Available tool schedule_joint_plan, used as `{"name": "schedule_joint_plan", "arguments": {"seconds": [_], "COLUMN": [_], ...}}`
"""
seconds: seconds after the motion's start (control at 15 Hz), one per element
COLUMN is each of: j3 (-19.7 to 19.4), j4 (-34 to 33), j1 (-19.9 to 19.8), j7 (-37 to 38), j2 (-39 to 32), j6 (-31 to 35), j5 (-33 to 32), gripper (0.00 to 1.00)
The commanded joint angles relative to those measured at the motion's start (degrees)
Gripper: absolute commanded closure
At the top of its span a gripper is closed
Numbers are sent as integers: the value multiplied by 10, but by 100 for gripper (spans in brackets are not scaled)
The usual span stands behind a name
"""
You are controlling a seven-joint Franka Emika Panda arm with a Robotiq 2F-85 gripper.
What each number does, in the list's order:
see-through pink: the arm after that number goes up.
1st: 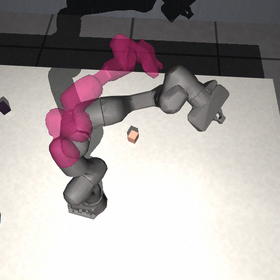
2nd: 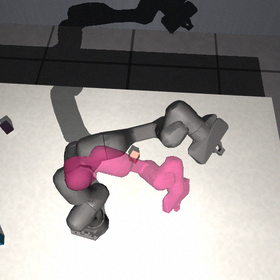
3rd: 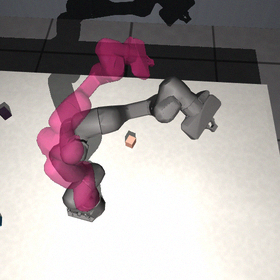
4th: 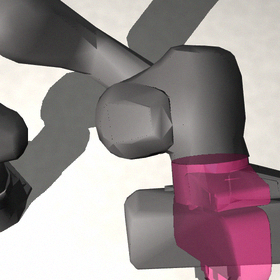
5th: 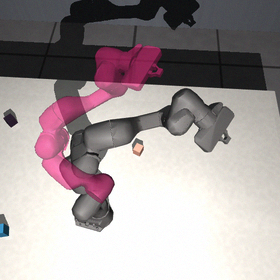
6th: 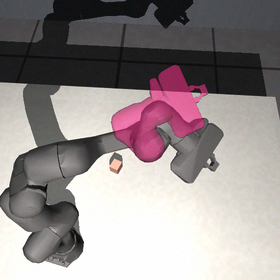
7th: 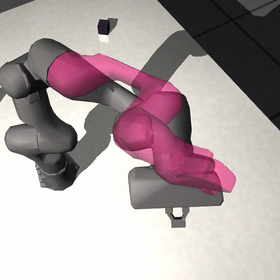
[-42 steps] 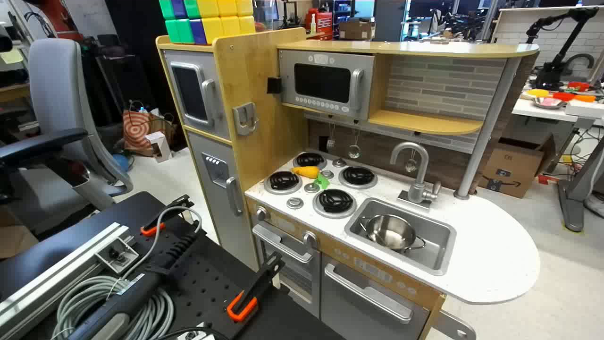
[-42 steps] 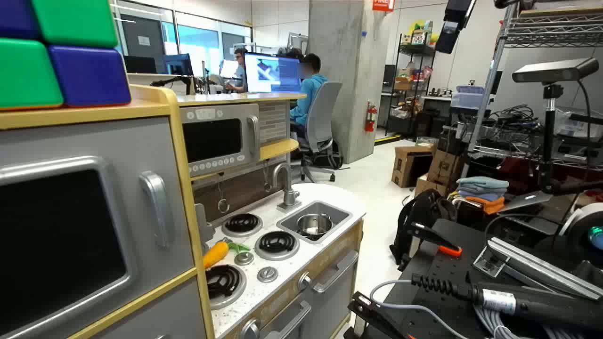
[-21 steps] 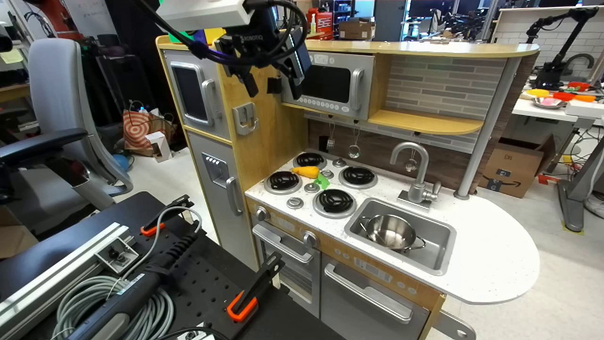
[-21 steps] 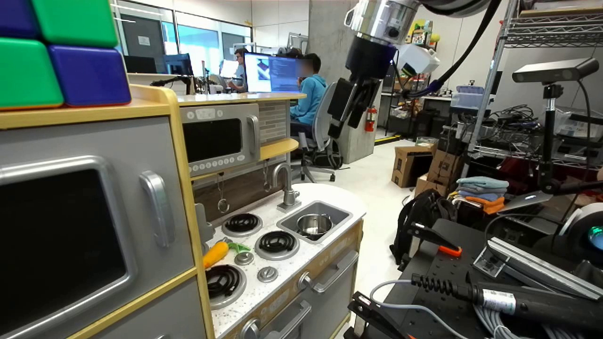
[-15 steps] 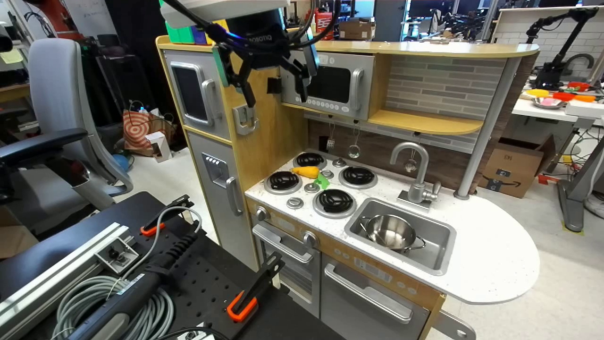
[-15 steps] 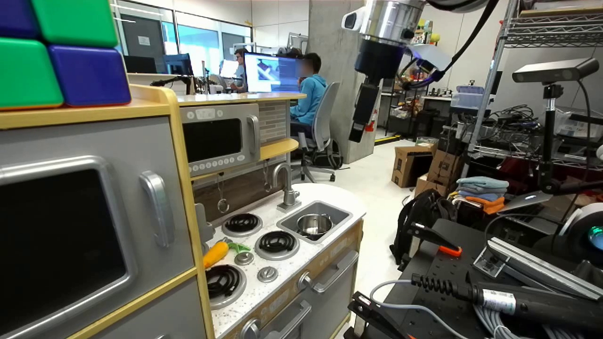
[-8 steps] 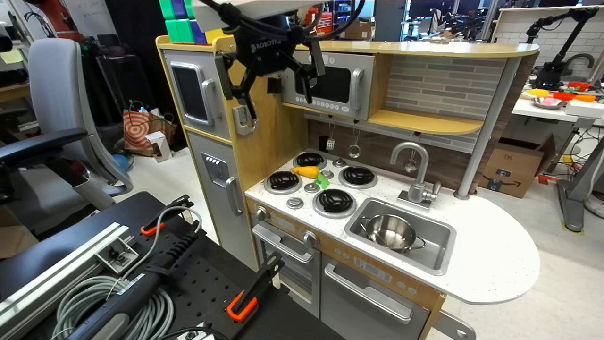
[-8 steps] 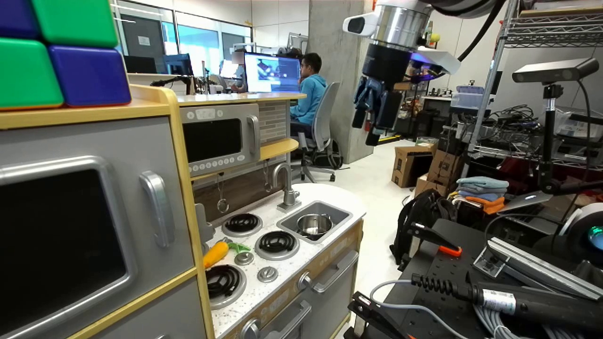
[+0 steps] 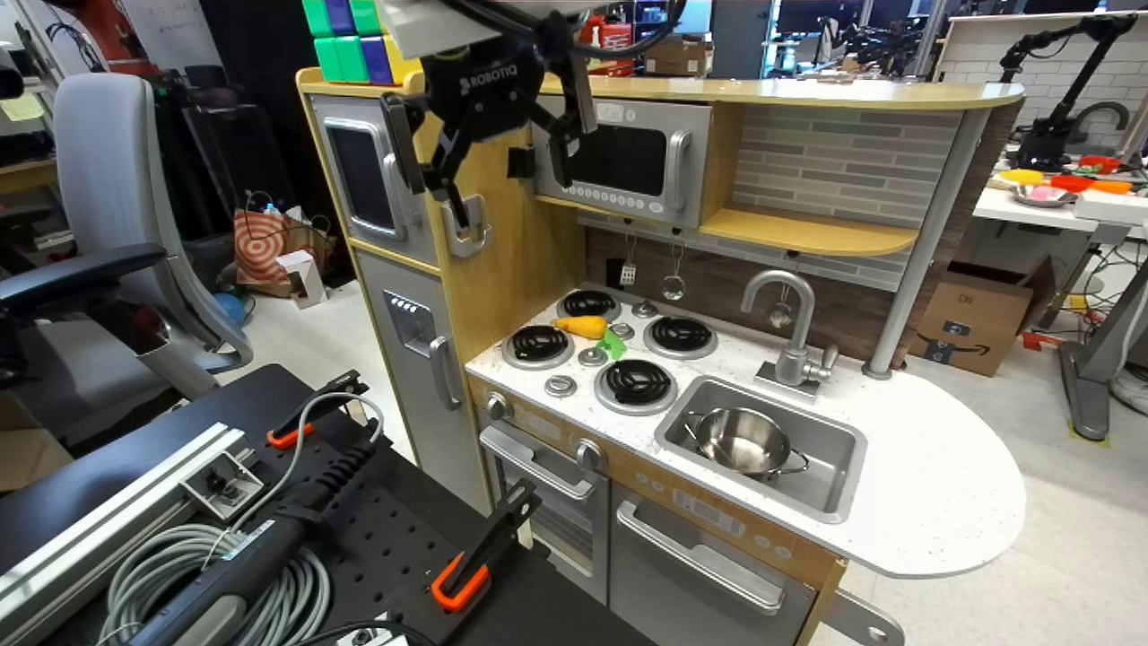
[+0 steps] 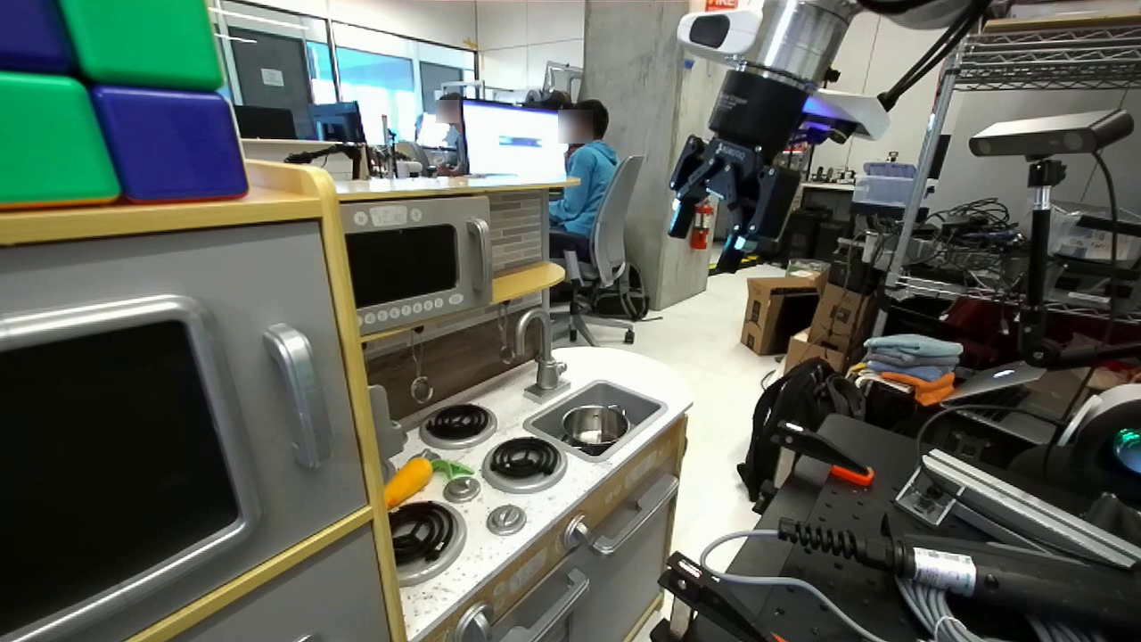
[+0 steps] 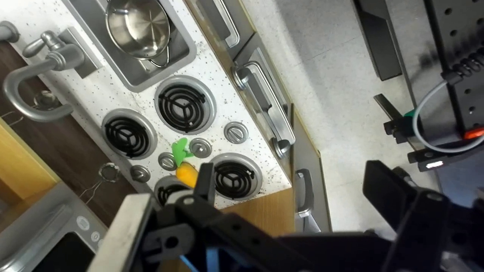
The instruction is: Put the carrot plush toy in the pot
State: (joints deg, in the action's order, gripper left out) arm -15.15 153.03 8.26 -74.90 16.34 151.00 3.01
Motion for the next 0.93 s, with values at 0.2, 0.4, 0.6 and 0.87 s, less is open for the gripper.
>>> {"name": "schedule_joint_plan", "arguments": {"seconds": [0.2, 0.4, 0.6, 0.87], "j3": [1, -65, -81, -47], "j4": [7, -10, -29, -97], "j1": [19, 147, 249, 267], "j7": [-65, -131, -145, -152], "j2": [-63, -129, -157, -202], "j6": [185, 295, 337, 307], "j5": [37, 159, 270, 383], "gripper": [0, 0, 0, 0]}}
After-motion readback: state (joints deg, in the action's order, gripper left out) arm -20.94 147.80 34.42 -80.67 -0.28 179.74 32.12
